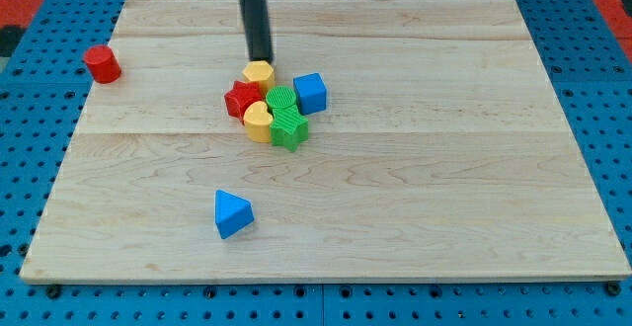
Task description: Slide the red circle closer to group of the blocks
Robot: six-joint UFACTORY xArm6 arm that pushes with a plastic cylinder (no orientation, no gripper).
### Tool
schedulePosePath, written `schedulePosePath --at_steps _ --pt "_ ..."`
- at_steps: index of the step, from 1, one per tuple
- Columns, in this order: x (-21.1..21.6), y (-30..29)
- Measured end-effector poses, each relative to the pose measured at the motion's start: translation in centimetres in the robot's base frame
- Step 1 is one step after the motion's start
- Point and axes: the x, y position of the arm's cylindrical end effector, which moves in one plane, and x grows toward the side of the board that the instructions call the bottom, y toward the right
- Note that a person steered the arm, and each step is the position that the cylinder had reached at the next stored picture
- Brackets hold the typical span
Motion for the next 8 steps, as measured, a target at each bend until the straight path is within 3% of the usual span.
schedulePosePath --at_steps 1,2,4,6,7,8 --pt "0.7 -0.2" --pt "-4.1 -2.1" --pt "-4.7 -17.0" --pt "-11.7 -24.5" --pt "-10.6 -24.4" --pt "-5.9 -24.1"
